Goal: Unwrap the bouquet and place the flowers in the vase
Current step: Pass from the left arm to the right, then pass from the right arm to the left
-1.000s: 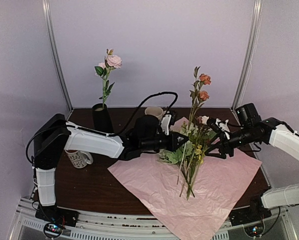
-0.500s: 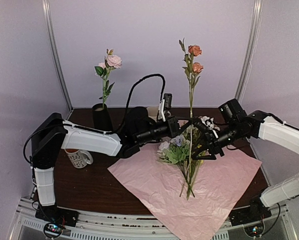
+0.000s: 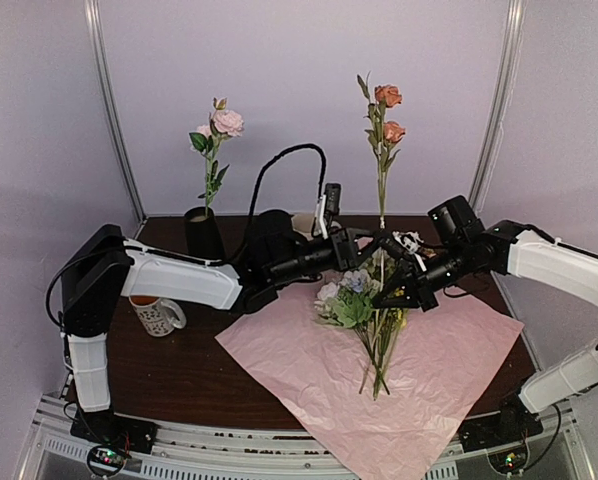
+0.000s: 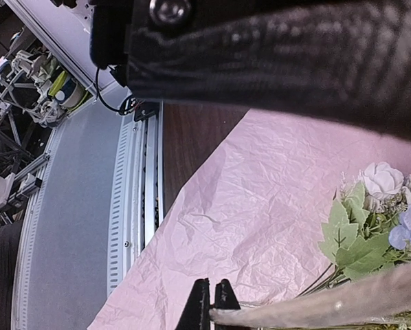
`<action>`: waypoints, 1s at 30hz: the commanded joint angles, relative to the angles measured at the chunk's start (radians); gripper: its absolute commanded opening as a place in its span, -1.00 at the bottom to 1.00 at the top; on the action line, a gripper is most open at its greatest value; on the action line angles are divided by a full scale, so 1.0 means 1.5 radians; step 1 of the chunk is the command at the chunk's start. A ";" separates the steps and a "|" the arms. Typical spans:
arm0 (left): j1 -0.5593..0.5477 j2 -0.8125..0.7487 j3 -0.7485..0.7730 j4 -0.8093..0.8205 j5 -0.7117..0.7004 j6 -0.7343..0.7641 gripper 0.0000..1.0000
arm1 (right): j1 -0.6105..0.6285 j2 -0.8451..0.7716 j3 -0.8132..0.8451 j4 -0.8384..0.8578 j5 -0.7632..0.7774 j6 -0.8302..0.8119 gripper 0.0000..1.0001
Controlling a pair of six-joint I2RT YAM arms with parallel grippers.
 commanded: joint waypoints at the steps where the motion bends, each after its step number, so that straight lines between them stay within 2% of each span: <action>1: 0.014 0.004 0.042 0.019 0.010 -0.001 -0.32 | 0.008 -0.014 -0.010 -0.032 0.003 -0.028 -1.00; 11: 0.022 0.032 0.118 -0.016 0.047 0.009 -0.32 | 0.016 0.001 -0.003 -0.065 0.012 -0.049 -1.00; 17: 0.024 0.034 0.128 -0.019 0.060 0.010 -0.81 | 0.017 0.004 0.001 -0.069 0.015 -0.052 -1.00; 20: 0.025 0.030 0.124 -0.012 0.062 0.006 -0.99 | 0.017 0.001 0.004 -0.072 0.028 -0.053 -1.00; 21: 0.025 0.027 0.123 -0.013 0.065 0.006 -1.00 | 0.017 0.000 0.011 -0.079 0.039 -0.053 -0.85; 23: 0.028 0.017 0.117 -0.015 0.070 0.009 -1.00 | 0.014 0.001 0.051 -0.148 0.070 -0.089 -0.32; 25: 0.033 0.000 0.107 -0.025 0.076 0.017 -1.00 | -0.006 0.000 0.112 -0.262 0.084 -0.172 -0.01; 27: 0.039 -0.023 0.096 -0.045 0.085 0.031 -1.00 | -0.050 -0.018 0.132 -0.314 0.079 -0.211 0.11; 30: 0.056 -0.058 0.089 -0.077 0.122 0.040 -1.00 | -0.145 -0.066 0.092 -0.302 0.044 -0.217 0.15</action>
